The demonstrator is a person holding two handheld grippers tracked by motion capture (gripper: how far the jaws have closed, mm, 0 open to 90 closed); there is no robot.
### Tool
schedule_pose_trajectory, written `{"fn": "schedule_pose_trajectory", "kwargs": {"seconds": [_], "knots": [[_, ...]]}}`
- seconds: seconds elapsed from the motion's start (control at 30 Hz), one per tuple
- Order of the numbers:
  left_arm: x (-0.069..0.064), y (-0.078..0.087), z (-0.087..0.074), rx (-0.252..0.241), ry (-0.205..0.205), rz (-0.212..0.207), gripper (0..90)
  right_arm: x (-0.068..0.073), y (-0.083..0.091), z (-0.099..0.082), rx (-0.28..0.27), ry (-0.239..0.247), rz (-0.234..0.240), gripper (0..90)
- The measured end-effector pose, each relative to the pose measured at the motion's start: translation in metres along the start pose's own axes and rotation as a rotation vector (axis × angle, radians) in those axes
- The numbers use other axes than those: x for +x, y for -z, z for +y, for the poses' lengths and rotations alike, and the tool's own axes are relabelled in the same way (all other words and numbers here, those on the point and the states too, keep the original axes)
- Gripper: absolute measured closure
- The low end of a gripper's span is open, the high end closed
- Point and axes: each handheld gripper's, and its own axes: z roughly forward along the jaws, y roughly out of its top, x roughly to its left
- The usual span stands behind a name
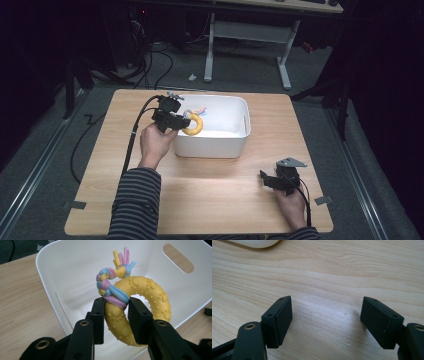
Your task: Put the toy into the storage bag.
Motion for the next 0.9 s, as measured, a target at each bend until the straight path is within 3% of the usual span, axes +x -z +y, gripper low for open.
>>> {"fn": "schedule_pose_trajectory", "kwargs": {"seconds": [0.9], "knots": [[-0.0025,-0.0082,0.0005,0.026,-0.001,-0.025,67.2,0.0001,0.0,0.0,0.0,0.001,0.0,25.9]]}}
